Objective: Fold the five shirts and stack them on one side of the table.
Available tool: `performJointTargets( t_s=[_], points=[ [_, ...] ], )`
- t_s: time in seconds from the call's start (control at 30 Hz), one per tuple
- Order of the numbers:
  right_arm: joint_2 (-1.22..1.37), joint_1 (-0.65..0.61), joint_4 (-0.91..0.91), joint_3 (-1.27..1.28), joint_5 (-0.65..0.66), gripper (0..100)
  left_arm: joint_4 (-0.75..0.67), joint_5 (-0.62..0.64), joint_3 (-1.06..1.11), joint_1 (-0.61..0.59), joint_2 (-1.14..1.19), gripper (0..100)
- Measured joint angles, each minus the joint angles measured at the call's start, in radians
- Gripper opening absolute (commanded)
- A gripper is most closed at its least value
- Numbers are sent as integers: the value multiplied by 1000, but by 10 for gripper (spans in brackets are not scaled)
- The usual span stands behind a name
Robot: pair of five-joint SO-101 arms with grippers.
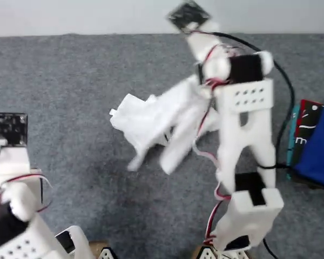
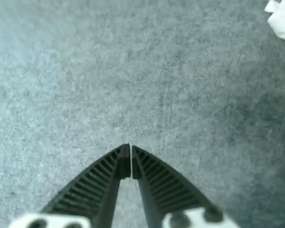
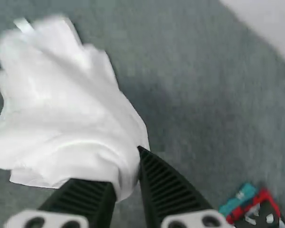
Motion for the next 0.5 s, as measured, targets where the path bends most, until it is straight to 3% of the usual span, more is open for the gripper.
performJointTargets(
  t_s=[0.13, 0.23, 0.37, 0.5],
  points=[
    [107, 169, -60, 15, 77, 36, 0, 0, 12, 2, -71, 15],
    [173, 258, -72, 17, 97, 157, 0, 0, 14, 0, -80, 15],
    [178, 270, 3, 17, 98, 327, 0, 0, 14, 2, -80, 15],
    [138, 273, 5, 17, 35, 318, 0, 0, 14, 0, -80, 15]
  ],
)
